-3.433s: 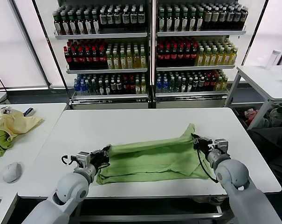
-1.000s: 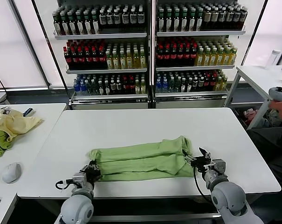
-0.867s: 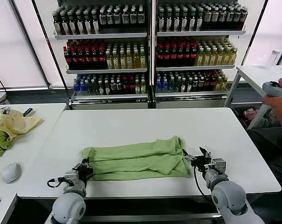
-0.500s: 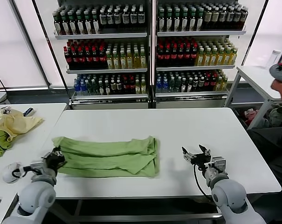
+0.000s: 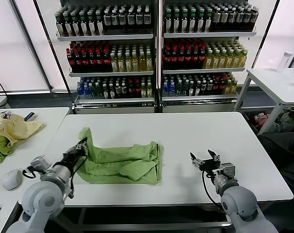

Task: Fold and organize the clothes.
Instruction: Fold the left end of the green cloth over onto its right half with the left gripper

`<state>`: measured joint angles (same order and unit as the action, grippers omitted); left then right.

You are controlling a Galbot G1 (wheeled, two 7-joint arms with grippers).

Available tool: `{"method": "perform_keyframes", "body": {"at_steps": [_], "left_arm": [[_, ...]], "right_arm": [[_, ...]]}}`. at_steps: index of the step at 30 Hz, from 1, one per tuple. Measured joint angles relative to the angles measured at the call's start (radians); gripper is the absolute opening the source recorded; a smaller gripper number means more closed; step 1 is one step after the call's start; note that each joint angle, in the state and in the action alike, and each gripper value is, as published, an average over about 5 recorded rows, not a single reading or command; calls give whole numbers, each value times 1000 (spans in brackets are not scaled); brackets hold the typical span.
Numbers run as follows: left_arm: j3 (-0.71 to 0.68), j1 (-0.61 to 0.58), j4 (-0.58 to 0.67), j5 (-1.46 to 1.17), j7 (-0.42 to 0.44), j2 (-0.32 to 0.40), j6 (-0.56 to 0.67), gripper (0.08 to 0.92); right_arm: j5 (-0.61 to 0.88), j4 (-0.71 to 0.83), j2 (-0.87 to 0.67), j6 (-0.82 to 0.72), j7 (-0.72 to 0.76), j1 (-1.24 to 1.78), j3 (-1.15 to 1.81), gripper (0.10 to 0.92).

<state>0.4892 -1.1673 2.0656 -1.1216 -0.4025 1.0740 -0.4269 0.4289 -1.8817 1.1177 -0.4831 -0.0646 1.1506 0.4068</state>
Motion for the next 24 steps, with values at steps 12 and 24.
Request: {"method": "perform_keyframes", "body": {"at_steps": [12, 24], "left_arm": [[-178, 69, -34, -49, -39, 125, -1, 134], [-314, 150, -123, 12, -51, 200, -17, 134]], "right_arm": [[-17, 11, 20, 9, 8, -8, -7, 823], [-36, 17, 36, 21, 11, -7, -13, 823]]}}
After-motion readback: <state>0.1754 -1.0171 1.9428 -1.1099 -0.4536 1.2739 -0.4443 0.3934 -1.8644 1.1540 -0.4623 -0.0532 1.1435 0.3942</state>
